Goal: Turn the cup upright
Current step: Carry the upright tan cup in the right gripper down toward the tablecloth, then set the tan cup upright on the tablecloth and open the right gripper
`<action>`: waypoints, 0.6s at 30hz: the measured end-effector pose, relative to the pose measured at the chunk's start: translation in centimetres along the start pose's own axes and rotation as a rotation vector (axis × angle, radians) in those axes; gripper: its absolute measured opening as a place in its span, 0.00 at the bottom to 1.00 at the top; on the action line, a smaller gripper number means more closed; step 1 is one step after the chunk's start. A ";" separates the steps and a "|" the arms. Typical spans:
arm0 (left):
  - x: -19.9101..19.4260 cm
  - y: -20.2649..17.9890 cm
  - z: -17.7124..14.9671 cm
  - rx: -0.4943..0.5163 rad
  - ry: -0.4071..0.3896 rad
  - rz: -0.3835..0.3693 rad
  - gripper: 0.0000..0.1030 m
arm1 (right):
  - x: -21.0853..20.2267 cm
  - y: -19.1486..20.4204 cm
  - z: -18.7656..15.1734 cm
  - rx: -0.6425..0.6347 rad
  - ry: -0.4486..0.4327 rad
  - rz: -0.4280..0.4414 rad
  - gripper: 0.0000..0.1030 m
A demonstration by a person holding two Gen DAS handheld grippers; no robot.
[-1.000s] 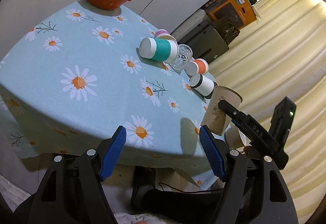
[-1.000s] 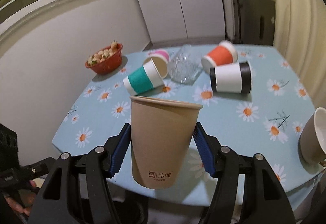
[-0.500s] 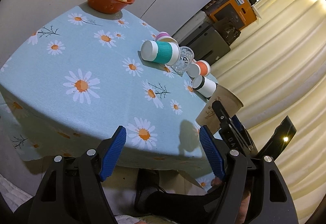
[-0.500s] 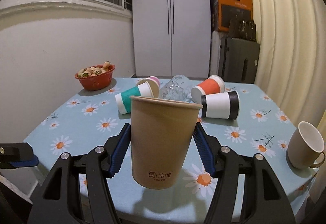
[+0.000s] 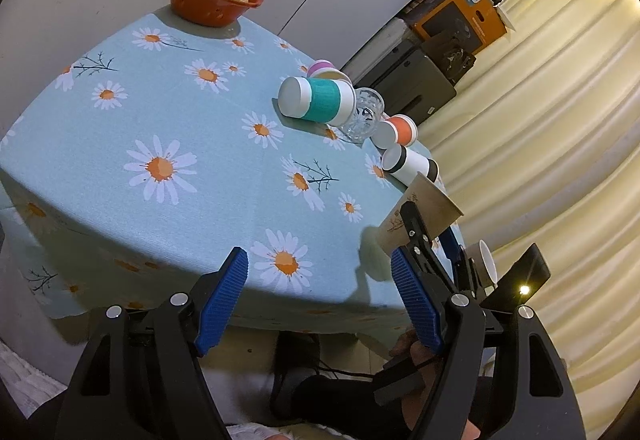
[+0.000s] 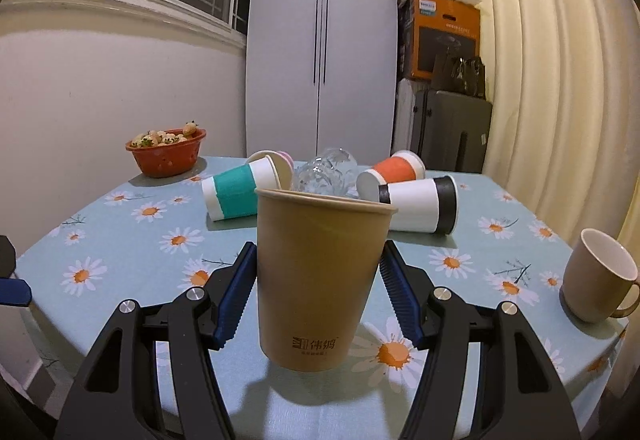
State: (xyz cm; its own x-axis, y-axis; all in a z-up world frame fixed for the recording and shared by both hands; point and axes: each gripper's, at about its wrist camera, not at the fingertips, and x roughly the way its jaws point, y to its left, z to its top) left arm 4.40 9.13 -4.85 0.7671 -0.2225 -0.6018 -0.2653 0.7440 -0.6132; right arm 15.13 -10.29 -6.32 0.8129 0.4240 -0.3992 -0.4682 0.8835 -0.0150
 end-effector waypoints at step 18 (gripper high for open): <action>-0.6 -0.6 -0.2 0.026 -0.032 0.014 0.70 | 0.6 1.3 -2.5 -0.072 0.026 -0.016 0.60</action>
State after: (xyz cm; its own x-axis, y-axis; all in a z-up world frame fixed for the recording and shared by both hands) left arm 4.00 8.73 -4.24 0.7816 -0.1921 -0.5934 -0.2612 0.7632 -0.5911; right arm 14.15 -9.39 -8.92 0.8118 0.4035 -0.4220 -0.4794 0.8732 -0.0873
